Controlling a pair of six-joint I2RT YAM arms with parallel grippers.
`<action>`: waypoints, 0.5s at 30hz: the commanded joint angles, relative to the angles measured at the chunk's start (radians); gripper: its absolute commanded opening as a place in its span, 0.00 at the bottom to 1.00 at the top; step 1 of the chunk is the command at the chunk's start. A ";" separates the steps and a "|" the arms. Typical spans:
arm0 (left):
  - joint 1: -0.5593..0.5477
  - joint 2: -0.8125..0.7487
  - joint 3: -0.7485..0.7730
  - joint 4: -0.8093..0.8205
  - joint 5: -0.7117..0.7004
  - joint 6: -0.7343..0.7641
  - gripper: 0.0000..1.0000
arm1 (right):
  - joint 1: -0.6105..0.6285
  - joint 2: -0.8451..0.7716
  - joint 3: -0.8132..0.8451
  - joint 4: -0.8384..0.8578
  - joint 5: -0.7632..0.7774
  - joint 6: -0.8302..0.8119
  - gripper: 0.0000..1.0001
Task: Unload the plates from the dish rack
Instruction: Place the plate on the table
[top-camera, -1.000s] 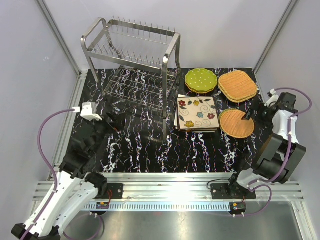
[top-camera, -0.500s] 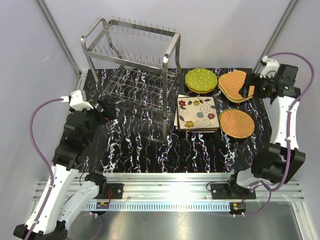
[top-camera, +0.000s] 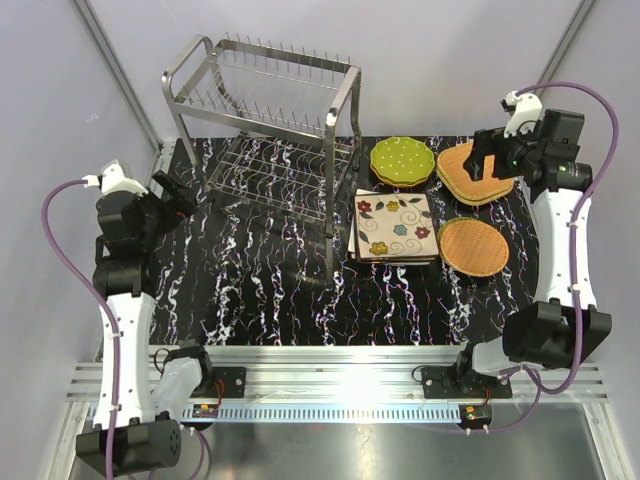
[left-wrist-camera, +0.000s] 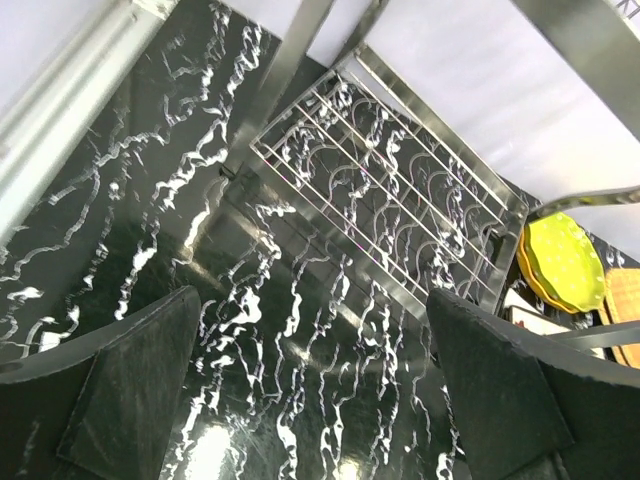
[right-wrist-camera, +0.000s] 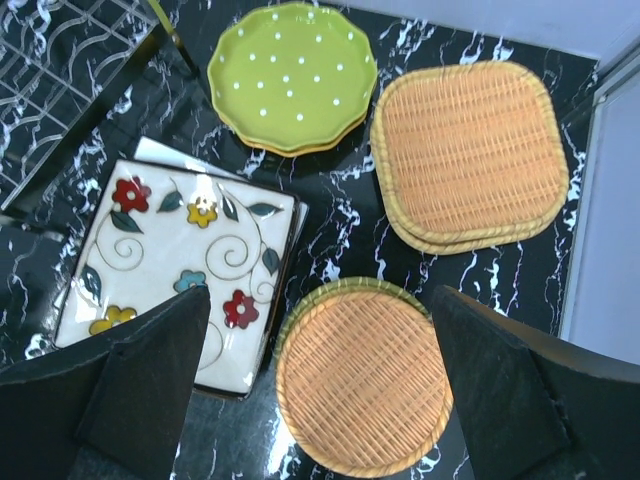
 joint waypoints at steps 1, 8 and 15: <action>0.035 0.025 0.050 0.035 0.116 -0.034 0.99 | 0.003 -0.072 0.025 0.073 0.020 0.048 1.00; 0.078 0.045 0.014 0.060 0.142 -0.057 0.99 | 0.003 -0.122 -0.074 0.159 0.216 0.140 1.00; 0.087 0.032 -0.012 0.049 0.132 -0.041 0.99 | 0.003 -0.116 -0.130 0.178 0.366 0.193 1.00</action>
